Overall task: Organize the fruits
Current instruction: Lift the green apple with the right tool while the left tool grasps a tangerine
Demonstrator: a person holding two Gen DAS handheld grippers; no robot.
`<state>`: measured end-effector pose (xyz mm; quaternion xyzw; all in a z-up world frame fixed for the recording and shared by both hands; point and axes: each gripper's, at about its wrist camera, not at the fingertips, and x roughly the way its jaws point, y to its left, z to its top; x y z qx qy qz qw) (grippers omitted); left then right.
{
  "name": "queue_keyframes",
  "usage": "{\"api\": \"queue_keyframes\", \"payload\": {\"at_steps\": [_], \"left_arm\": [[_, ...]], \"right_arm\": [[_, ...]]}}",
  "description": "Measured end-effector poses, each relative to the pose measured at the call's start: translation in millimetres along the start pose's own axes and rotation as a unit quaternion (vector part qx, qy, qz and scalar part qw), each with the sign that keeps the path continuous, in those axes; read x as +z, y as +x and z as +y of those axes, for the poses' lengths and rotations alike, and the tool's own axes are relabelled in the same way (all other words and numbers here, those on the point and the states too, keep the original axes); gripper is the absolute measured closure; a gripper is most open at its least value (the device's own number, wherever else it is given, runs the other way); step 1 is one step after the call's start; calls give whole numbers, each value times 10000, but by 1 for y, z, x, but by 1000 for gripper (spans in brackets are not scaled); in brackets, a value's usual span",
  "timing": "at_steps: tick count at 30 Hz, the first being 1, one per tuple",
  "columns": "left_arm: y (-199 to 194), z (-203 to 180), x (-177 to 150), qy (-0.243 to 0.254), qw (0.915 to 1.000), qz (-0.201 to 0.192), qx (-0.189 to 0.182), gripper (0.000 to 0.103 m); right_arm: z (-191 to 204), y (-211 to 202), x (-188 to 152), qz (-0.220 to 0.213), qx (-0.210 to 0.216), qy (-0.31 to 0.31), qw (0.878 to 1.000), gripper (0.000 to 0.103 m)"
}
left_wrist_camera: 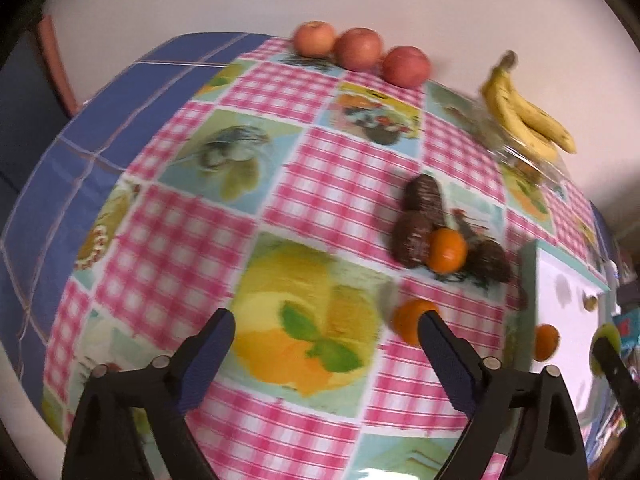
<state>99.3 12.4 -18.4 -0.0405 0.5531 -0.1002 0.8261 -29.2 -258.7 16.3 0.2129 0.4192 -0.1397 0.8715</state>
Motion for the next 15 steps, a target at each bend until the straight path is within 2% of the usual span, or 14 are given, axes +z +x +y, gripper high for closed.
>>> {"api": "queue_keyframes", "payload": {"at_steps": [4,9,11,13,15], "left_arm": [[5,-19,-2,135,9995,78,-277,17],[15,-40,0,246,9986,183,-425,33],[21,-45,0,260,9984,244,-437,38],[26,-48,-1,242,9983,296,-431,39],[29,-48,-2,226,9986,306,-380,49]], "right_arm": [[-30,-11,5,-101,-63,328,9994,57],[-56,-18,5,-121,-96,618,9980,57],[-61,-19,4,-116,-96,647,9978,57],[-65,-19,4,-111,-73,663,9977,57],[-67,-20,4,-113,-50,692,9975,57]]}}
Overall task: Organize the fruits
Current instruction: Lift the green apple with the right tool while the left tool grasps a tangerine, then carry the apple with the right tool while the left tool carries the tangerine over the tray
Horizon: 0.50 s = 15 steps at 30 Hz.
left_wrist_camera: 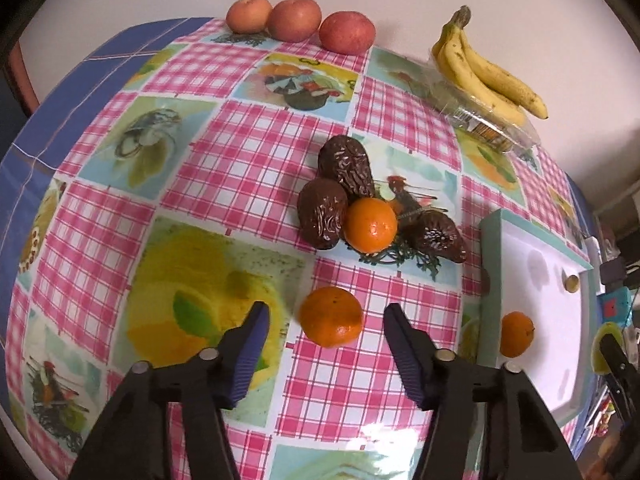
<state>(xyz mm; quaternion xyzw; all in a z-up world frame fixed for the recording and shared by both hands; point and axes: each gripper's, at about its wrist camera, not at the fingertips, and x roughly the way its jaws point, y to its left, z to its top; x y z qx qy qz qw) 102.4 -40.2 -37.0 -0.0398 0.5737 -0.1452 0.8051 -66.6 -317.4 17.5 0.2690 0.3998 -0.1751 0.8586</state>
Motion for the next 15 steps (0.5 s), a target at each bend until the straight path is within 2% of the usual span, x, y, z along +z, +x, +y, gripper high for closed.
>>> {"api": "queue_keyframes", "payload": {"at_steps": [2,5,9,15], "left_arm": [[5,0,0,-13,9999,4,114,51],[8,2,1,-111,9999,21,9,53],[8,-3,0,-56,10000,18,-61,66],[4,-4,-4,-158,9998,10,-124,67]], "right_arm": [[-3,-1,0,-5,54,78,10000,57],[-4,-2,0,-8,104,142,9998,57],[-5,-4,1,-22,79,150,9999,57],[-9,-9,2,-75,37,146,9999,57]]}}
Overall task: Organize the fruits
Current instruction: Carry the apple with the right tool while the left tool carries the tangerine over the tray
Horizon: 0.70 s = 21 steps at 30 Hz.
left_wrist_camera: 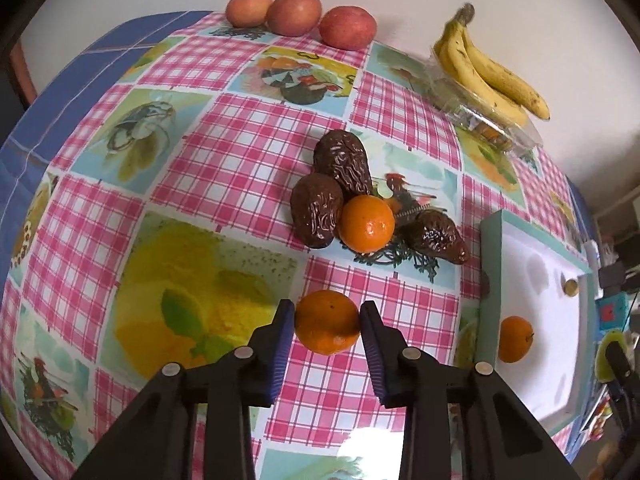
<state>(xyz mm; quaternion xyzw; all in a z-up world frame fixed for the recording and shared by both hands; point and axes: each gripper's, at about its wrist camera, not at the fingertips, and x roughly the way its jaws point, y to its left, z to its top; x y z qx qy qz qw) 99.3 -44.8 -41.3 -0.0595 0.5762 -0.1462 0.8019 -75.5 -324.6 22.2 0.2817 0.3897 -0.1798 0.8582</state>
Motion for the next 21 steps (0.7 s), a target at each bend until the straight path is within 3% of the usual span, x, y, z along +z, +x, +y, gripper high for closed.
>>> {"api": "queue_keyframes", "payload": {"at_steps": [8,21], "left_arm": [[-27,-20,1,245,9990,-365,-118,67],[-46,-106,-28,1386,9883,-361,-529,67]], "right_arm": [[-31,-1,5,85,-302,371,9988,56],[-107,-21,12,-69,-621,1318,9893,56]]}}
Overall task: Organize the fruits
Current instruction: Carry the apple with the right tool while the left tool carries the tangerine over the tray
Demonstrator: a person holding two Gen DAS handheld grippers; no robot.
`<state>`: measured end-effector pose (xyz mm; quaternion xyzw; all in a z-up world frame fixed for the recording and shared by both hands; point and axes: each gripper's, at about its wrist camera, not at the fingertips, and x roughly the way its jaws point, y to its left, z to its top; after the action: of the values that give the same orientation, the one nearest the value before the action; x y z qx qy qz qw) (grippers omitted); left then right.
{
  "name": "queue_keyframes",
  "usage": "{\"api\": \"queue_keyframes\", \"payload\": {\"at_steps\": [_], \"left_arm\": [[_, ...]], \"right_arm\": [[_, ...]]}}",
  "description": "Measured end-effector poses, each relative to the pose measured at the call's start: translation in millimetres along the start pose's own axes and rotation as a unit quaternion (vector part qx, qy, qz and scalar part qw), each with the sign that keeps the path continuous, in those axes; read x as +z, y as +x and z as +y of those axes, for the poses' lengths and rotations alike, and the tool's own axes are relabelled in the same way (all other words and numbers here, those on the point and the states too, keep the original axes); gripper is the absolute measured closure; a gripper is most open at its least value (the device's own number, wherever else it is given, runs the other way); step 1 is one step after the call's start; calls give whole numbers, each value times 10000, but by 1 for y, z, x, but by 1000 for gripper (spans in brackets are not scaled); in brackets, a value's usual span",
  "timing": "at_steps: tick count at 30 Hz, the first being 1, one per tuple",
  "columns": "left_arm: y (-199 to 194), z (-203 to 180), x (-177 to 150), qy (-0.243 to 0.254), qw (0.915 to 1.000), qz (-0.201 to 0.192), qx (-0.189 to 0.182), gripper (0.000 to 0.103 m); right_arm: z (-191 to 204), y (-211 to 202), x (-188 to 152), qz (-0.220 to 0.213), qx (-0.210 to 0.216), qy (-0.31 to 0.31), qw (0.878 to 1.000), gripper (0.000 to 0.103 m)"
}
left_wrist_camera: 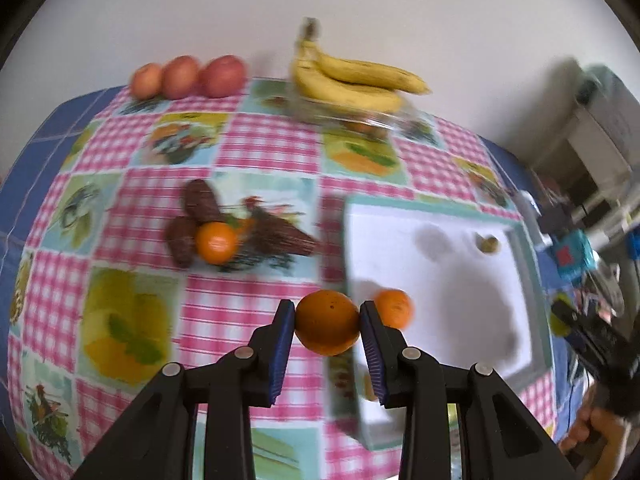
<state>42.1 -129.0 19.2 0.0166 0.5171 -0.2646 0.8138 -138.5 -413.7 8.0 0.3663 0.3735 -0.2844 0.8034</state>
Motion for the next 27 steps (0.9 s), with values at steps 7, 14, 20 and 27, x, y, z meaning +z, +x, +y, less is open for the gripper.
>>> {"api": "queue_keyframes", "payload": {"at_steps": [7,14,20,27], "left_arm": [[5,-49,-11,550,9983,55,-208,67],[25,-70,-25,764,9964,290,-215,67],[40,-72,-32,811,9956,436,-148,67],[56,-68,-38,756,9951,634,8,67]], "right_arm": [[-7,-12,6,-171,23,20,9998,56],[-6,-7,6,-109,31,-54,9999,56],[-7,9,1,91,31,-52,9999,56],[-4,36,-10,419,-117,-113,9990,56]]}}
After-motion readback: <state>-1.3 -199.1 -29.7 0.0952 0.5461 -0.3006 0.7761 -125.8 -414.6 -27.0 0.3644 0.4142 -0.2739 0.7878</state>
